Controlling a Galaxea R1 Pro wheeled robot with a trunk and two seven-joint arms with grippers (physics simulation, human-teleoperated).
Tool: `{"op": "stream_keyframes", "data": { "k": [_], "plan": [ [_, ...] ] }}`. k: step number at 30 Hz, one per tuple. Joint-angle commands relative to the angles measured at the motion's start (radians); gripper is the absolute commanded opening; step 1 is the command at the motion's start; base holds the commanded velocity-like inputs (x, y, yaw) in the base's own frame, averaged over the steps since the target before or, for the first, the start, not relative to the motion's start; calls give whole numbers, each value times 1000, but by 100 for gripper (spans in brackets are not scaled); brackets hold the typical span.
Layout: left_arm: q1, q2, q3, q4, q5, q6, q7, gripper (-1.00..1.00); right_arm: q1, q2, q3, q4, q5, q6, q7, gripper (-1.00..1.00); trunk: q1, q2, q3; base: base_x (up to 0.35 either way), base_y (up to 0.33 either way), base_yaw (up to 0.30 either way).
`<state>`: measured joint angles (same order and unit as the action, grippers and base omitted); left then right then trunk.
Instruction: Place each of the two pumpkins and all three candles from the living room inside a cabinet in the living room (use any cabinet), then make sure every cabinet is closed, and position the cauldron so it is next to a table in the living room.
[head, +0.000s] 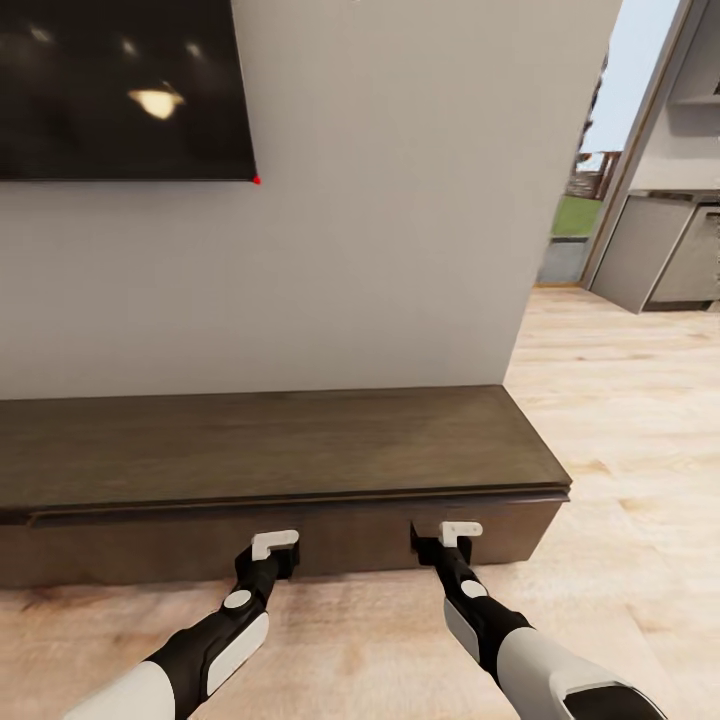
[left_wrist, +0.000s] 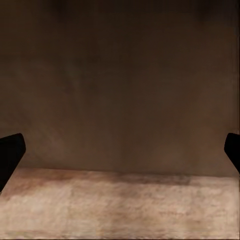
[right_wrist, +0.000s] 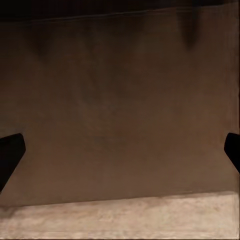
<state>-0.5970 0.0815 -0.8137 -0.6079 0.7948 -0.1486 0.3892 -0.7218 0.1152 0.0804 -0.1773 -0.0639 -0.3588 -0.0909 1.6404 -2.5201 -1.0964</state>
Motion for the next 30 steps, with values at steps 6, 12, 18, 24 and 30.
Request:
{"op": "stream_keyframes", "data": {
  "k": [6,12,18,24,30],
  "plan": [
    [-1,1,-8,-1,11,-6,7,100,-1,0,9,1,-7,-3,-6,100,-1,0,-1,-337,0,0],
    [-1,0,-8,-2,11,-6,5,100,-1,0,9,1,-6,-2,-6,100,-1,0,-1,-344,0,0],
    [-1,-1,-9,-9,12,3,3,100,-1,0,9,-6,-7,84,-5,100,-1,0,-1,-338,0,0],
    [0,4,5,-75,24,147,9,100,2,1,1,-124,-10,487,-11,100,-1,0,-1,-103,0,0],
    [7,7,224,-224,27,537,58,100,4,1,-8,-550,-18,903,-13,100,-1,0,-1,-7,0,0]
  ]
}}
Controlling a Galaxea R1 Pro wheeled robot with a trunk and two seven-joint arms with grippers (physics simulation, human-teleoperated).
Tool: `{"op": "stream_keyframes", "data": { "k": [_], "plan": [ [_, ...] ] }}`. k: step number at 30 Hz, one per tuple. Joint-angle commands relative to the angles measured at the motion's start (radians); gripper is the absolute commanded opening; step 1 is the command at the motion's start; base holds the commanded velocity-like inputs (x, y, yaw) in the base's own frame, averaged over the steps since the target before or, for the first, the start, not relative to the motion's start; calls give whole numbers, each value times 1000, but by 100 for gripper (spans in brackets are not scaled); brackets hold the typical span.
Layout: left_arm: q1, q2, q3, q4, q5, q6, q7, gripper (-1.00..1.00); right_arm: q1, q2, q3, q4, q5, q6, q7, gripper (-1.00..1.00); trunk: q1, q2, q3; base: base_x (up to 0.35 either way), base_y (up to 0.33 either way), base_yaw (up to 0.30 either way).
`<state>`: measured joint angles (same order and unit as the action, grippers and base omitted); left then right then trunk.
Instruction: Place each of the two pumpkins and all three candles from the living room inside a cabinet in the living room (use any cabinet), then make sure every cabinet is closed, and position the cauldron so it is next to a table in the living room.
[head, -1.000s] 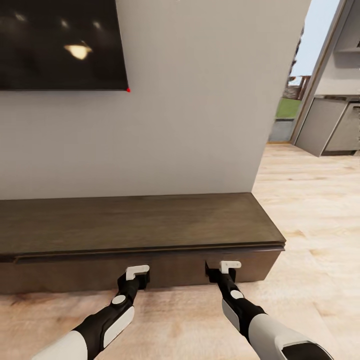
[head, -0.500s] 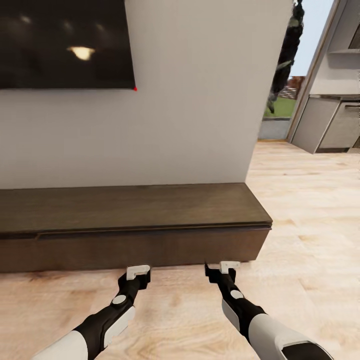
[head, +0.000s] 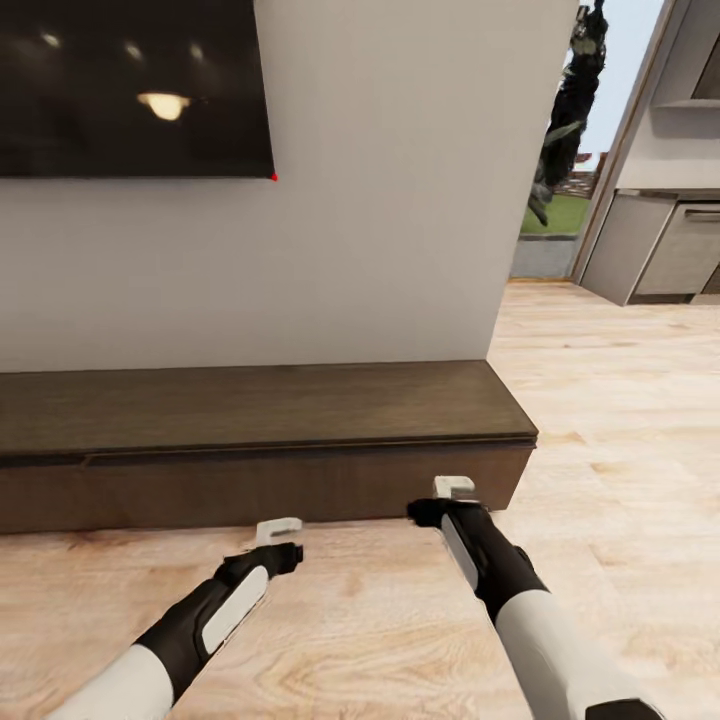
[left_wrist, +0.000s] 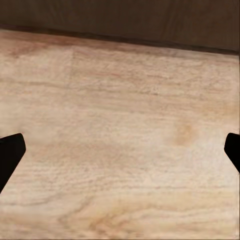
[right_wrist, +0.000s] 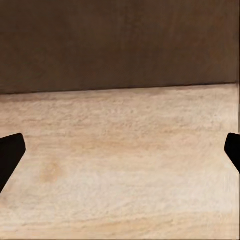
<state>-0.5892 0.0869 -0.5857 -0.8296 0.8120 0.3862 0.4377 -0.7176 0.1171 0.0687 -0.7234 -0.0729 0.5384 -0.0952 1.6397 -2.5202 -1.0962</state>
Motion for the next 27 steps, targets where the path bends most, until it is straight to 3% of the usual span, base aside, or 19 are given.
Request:
{"op": "stream_keyframes", "data": {
  "k": [1,3,6,11,17,21,23,24,27],
  "plan": [
    [0,1,17,-14,11,44,12,100,0,-1,-7,-39,-17,35,-9,100,0,0,-1,-1,0,0],
    [1,0,43,-27,13,106,15,100,1,-1,-32,-87,-42,75,-9,100,-1,0,7,0,0,0],
    [1,1,51,-25,17,128,15,100,2,-1,-43,-104,-56,89,-6,100,-2,1,18,0,0,0],
    [2,-4,63,-21,25,150,18,100,1,-1,-45,-110,-57,110,-3,100,-5,2,38,0,0,0],
    [2,-3,127,-26,46,207,20,100,2,-2,-47,-97,-55,128,-2,100,-7,3,61,0,0,0],
    [2,0,139,-25,47,262,19,100,2,-2,-46,-99,-55,136,-1,100,-9,4,76,0,0,0],
    [2,0,148,-25,45,302,19,100,2,-2,-47,-105,-58,166,-2,100,-10,5,84,0,0,0],
    [2,0,180,-25,44,326,19,100,1,-2,-48,-105,-59,231,-2,100,-10,5,88,0,0,0],
    [2,1,200,-22,45,333,19,100,2,-2,-47,-107,-59,262,-2,100,-12,6,99,0,0,0]
  ]
}}
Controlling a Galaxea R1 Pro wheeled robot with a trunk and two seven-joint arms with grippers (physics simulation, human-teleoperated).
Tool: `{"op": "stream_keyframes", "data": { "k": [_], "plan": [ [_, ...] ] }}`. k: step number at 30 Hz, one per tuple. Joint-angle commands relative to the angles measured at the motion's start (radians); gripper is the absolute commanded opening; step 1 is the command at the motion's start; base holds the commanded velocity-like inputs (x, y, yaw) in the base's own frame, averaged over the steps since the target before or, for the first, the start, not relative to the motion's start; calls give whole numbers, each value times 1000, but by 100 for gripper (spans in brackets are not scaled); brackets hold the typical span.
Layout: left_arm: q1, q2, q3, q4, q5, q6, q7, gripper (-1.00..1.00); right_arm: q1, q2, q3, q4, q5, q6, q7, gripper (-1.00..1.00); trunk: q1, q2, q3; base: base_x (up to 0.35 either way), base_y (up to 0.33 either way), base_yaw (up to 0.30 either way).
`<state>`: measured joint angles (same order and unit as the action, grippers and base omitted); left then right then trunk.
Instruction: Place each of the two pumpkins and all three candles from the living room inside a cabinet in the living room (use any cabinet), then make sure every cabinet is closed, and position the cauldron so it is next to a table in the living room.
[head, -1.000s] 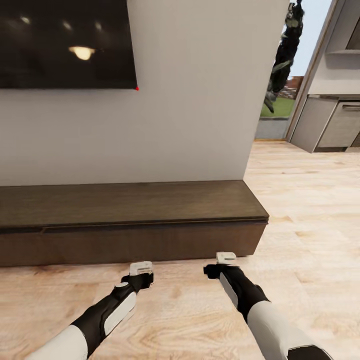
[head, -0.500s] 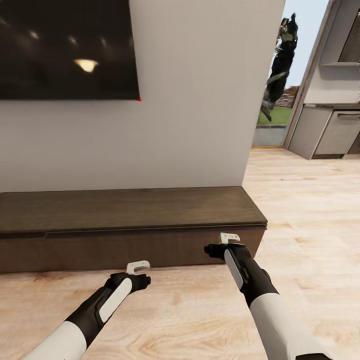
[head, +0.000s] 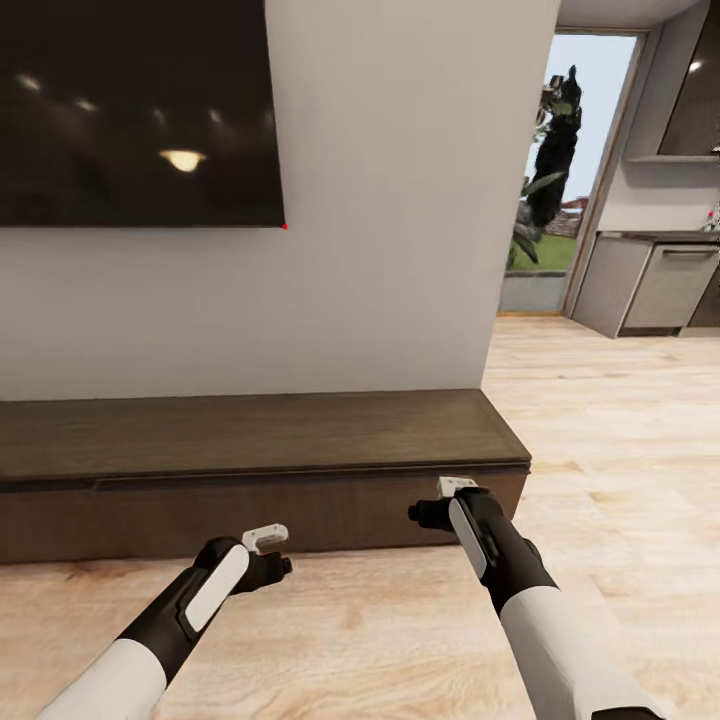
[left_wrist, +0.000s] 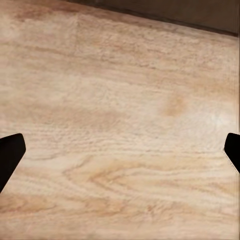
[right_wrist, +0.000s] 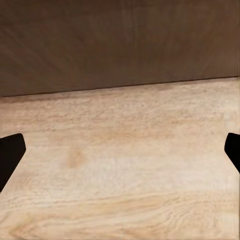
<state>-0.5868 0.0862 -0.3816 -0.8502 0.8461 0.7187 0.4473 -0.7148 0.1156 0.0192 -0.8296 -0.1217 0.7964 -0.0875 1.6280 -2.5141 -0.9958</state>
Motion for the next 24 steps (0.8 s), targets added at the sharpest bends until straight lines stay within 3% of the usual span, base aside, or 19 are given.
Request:
{"op": "stream_keyframes", "data": {
  "k": [1,7,17,24],
  "plan": [
    [-1,1,0,-1,11,2,10,100,-1,0,3,-1,-10,9,-9,100,-1,0,3,0,0,0],
    [-1,1,7,1,11,9,10,100,0,-1,3,2,-10,21,-11,100,-3,1,26,0,0,27],
    [-1,1,10,10,11,28,10,100,-1,-1,3,7,-9,22,-11,100,-8,4,61,-7,0,226],
    [-1,1,35,39,11,28,10,100,-1,0,7,8,-8,23,-11,100,-11,5,84,-243,40,262]
  ]
}}
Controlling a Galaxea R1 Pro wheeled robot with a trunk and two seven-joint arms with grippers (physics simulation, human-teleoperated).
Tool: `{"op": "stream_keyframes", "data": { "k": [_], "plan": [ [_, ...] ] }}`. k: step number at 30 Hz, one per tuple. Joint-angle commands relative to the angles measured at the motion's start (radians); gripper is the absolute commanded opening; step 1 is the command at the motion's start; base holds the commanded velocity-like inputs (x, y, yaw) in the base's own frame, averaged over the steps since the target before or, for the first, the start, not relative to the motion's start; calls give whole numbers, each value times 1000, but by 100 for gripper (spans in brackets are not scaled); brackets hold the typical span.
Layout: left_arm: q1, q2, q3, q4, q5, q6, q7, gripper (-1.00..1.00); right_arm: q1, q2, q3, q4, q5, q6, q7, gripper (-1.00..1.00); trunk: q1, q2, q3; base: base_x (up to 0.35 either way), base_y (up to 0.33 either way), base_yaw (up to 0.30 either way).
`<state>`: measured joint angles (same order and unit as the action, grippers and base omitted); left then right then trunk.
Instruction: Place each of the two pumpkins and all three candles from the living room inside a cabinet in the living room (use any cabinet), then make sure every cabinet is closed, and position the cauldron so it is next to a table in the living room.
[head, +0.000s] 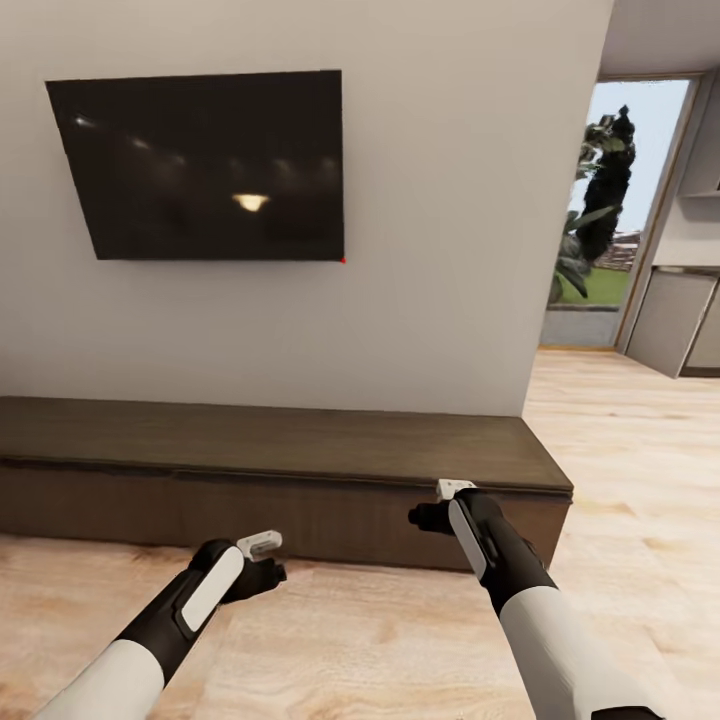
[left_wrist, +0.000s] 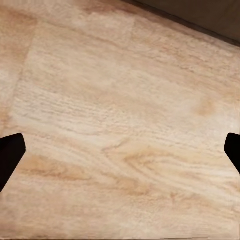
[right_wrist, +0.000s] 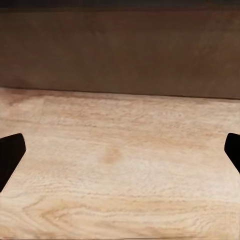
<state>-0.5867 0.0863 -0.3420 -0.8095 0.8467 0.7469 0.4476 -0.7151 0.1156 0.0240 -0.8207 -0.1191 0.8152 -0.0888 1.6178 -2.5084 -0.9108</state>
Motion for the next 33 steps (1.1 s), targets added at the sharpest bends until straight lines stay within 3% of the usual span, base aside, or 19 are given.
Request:
{"op": "stream_keyframes", "data": {
  "k": [1,26,33],
  "plan": [
    [-1,1,2,0,11,0,10,100,0,0,3,-1,-10,4,-9,100,-1,0,2,-235,103,263],
    [-1,-1,14,0,9,0,10,100,0,0,5,-1,-7,3,-9,100,-12,6,85,-36,28,263],
    [-1,0,14,-1,8,0,10,100,0,-1,5,0,-7,2,-9,100,-12,6,81,0,0,263]
  ]
}}
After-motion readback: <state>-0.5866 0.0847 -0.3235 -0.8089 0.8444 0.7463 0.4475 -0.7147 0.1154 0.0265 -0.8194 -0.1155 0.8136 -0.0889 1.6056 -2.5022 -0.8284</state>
